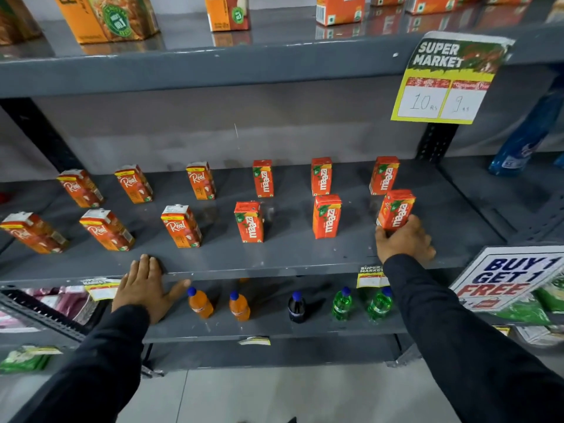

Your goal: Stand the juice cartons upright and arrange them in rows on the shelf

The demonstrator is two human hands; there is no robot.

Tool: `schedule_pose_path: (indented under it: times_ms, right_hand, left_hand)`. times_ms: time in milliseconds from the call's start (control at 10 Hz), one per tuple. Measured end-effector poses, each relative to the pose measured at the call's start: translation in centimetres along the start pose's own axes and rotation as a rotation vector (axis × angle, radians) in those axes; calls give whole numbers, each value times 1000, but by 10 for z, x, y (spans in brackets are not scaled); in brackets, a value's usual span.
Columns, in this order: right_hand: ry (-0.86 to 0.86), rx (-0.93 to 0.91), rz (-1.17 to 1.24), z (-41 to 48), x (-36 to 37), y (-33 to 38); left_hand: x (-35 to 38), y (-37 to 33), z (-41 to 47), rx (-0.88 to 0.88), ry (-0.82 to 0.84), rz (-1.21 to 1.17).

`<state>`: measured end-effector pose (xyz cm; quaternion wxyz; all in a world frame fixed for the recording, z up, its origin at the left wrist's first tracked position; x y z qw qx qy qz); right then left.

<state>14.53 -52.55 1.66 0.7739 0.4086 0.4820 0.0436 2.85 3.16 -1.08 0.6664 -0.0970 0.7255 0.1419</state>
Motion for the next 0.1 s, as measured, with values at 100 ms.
schedule_pose_path:
  times_ms: [100]
  right_hand:
    - [-127, -107, 330, -11, -27, 11]
  left_hand:
    - [-28, -7, -18, 40, -255, -11]
Point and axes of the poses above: each hand's wrist, its own z-axis towards the middle knuckle, its own x-axis out of the palm, y = z × x, the point moved 9 cm from there along z, towards the middle knuckle, and after that the axes turned 5 degrees about z, right-handed, at the moved point
